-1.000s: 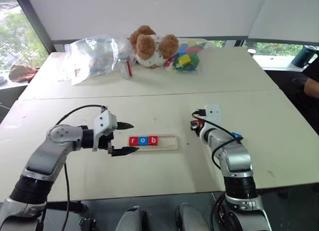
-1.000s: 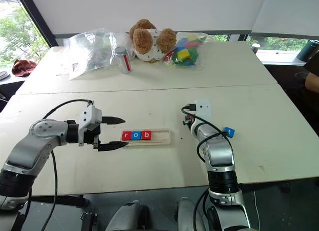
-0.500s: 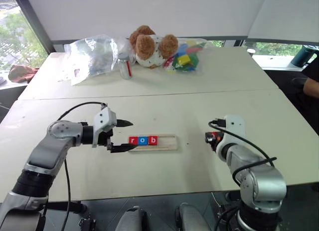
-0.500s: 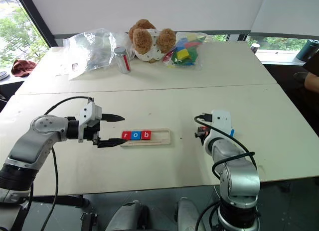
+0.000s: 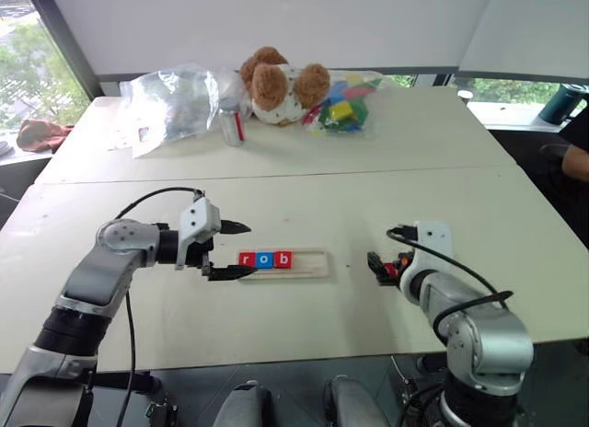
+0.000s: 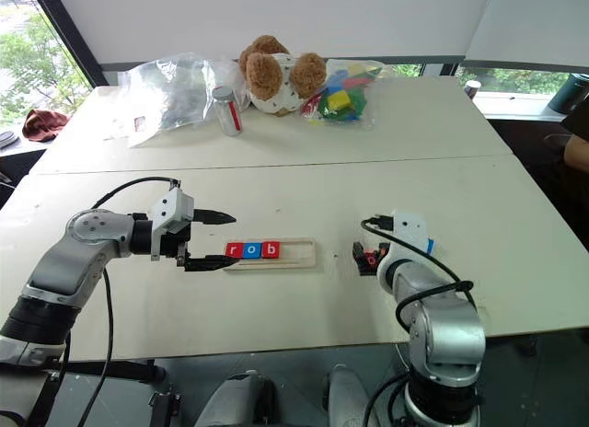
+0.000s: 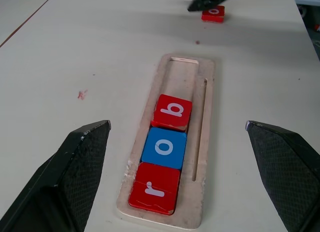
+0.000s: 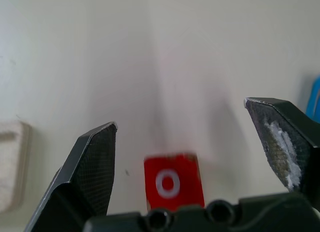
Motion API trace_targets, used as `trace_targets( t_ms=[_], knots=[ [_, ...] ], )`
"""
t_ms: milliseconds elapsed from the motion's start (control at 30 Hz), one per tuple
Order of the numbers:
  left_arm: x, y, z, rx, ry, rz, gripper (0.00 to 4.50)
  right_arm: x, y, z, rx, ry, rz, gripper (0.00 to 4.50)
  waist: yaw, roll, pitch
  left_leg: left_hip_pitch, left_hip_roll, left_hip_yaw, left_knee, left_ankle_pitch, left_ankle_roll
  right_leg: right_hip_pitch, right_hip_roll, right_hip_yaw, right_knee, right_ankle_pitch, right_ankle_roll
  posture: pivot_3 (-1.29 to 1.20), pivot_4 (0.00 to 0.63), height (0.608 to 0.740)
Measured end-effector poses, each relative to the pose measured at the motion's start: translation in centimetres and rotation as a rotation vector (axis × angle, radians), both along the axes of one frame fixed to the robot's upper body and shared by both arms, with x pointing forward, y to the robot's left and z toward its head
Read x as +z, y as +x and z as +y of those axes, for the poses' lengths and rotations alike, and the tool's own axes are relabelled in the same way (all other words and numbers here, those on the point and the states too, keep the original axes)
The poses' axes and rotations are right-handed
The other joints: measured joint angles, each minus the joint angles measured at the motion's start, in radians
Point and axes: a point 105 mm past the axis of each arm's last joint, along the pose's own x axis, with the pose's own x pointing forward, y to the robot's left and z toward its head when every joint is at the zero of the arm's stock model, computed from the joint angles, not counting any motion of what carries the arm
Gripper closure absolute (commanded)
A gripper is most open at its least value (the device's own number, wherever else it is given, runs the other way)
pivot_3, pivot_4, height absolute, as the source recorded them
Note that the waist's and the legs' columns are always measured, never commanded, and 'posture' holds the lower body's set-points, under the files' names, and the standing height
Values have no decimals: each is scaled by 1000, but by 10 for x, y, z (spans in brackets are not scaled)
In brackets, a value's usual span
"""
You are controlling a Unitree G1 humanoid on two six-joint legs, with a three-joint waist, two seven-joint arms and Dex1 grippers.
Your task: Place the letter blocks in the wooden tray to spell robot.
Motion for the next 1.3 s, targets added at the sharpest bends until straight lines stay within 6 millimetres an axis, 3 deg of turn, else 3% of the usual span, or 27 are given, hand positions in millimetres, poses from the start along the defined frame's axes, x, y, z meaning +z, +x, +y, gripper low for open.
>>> trace_targets(
  t_ms=[67,133,233,367,533,800,900,1067,1233,1300],
  knots=[
    [1,-1,2,-4,12,2,0,24,8,-3,143,-27,-98,21,1,0,0,0,0,0,0,0,0,1,0,-1,-1,0,0,0,150,740],
    [3,-5,3,-26,27,4,0,33,6,-6,381,-113,-133,21,6,-1,0,0,0,-1,-1,-1,2,2,1,-2,-3,0,1,0,150,740],
    [9,-11,3,-65,49,1,0,19,-8,-19,718,-164,-69,21,5,-1,1,0,0,0,0,-2,4,4,0,-2,-5,-1,1,0,150,740],
    [10,-15,4,-77,64,4,0,-9,-19,-44,1032,-269,43,21,-4,-2,1,2,0,2,2,-2,4,5,0,1,-3,-1,2,0,150,740],
    [5,-20,5,-54,65,21,0,-24,-12,-50,1196,-314,57,21,-2,-1,1,3,3,2,2,-2,4,4,0,2,-1,-1,1,0,150,740],
    [-2,-30,8,5,50,49,0,-35,11,-41,1252,-329,19,21,7,-1,1,2,2,1,2,-2,3,4,-2,2,-2,-1,1,0,150,740],
    [-4,-30,9,20,50,61,0,-42,9,-43,1266,-321,40,939,7,-1,1,1,1,1,2,-2,2,4,-3,2,-2,-1,1,0,150,740],
    [-2,-28,10,37,45,51,0,-45,7,-39,1307,-323,28,3391,2,-1,1,2,2,1,2,-1,1,4,-3,2,-2,0,1,0,150,740],
    [0,-26,14,48,46,45,0,-39,15,-37,1269,-316,25,3382,2,-1,1,2,2,1,2,-1,1,3,-3,2,-1,0,1,0,150,740],
    [-1,-24,16,58,47,50,0,-30,20,-23,1256,-283,15,3382,0,-1,1,2,2,1,1,-1,1,2,-3,3,-1,0,1,0,150,740]
  ],
)
